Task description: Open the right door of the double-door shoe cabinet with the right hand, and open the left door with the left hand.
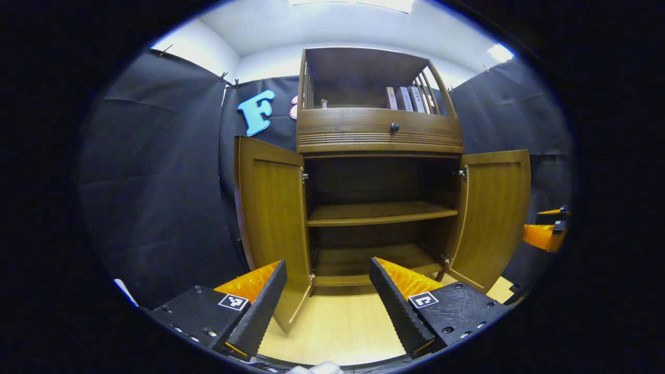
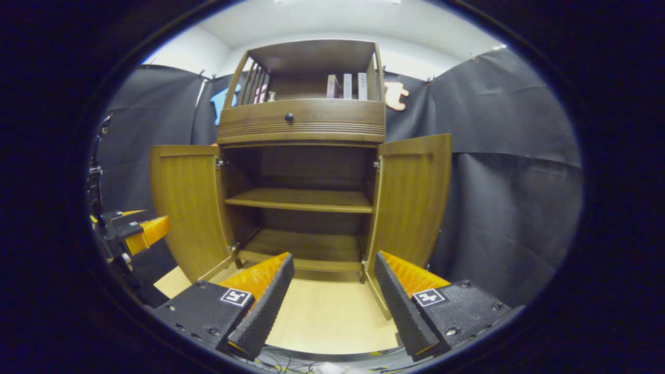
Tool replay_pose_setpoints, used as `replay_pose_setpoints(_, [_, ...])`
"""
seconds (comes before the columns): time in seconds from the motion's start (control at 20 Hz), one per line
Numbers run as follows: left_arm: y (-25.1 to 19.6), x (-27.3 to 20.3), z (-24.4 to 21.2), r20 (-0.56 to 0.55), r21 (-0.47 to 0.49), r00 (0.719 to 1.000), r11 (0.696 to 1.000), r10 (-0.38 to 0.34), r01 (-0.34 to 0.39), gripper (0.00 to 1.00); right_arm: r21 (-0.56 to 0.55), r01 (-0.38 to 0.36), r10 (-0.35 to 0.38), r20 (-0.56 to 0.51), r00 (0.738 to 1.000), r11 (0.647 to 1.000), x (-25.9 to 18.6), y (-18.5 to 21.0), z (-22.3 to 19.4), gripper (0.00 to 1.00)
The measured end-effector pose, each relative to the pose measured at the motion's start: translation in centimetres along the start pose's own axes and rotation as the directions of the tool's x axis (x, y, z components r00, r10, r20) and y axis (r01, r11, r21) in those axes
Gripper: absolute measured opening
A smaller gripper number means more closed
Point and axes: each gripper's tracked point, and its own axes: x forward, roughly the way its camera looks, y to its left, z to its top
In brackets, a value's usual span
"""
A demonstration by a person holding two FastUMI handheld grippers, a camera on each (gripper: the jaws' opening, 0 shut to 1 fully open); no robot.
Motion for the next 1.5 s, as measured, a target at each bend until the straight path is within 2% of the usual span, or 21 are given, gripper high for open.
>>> replay_pose_setpoints(0.15, [-2.2,-0.1,0.2,0.007,-0.015,0.999,0.999,-0.04,0.04,0.96,0.016,0.013,-0.013,-0.013,1.0,1.0,0.2,-0.7,-0.3,0.98])
replay_pose_setpoints(0.3, [-2.2,-0.3,1.4,0.042,-0.009,0.999,0.999,-0.031,0.032,0.96,0.02,0.022,-0.022,-0.005,1.0,1.0,0.2,-0.8,0.2,0.99])
replay_pose_setpoints(0.35, [-2.4,-0.2,1.5,0.044,-0.016,0.998,0.999,-0.036,0.037,1.0,0.019,0.022,-0.022,-0.002,1.0,1.0,0.3,-0.7,0.3,0.99])
replay_pose_setpoints(0.4, [-2.5,-0.3,1.5,0.044,-0.021,0.998,0.999,-0.038,0.039,0.96,0.018,0.021,-0.021,0.0,1.0,1.0,0.3,-0.7,0.5,0.98])
replay_pose_setpoints(0.55, [-1.7,-0.2,1.7,0.043,-0.011,0.999,1.0,-0.015,0.016,0.96,0.015,0.011,-0.011,0.0,1.0,1.0,0.4,-0.3,0.4,0.99])
replay_pose_setpoints(0.6, [-1.7,-0.3,1.7,0.042,-0.011,0.999,1.0,-0.014,0.014,1.0,0.017,0.009,-0.009,-0.002,1.0,1.0,0.3,-0.2,0.3,0.99])
replay_pose_setpoints(0.65, [-1.6,-0.2,1.8,0.044,-0.011,0.999,1.0,-0.012,0.012,0.96,0.02,0.009,-0.008,0.0,1.0,1.0,0.4,-0.2,0.4,0.99])
replay_pose_setpoints(1.5, [-1.4,-0.5,1.1,0.023,-0.003,1.0,1.0,-0.014,0.014,0.96,0.028,0.035,-0.035,0.013,0.999,0.999,1.3,-1.7,1.0,0.98])
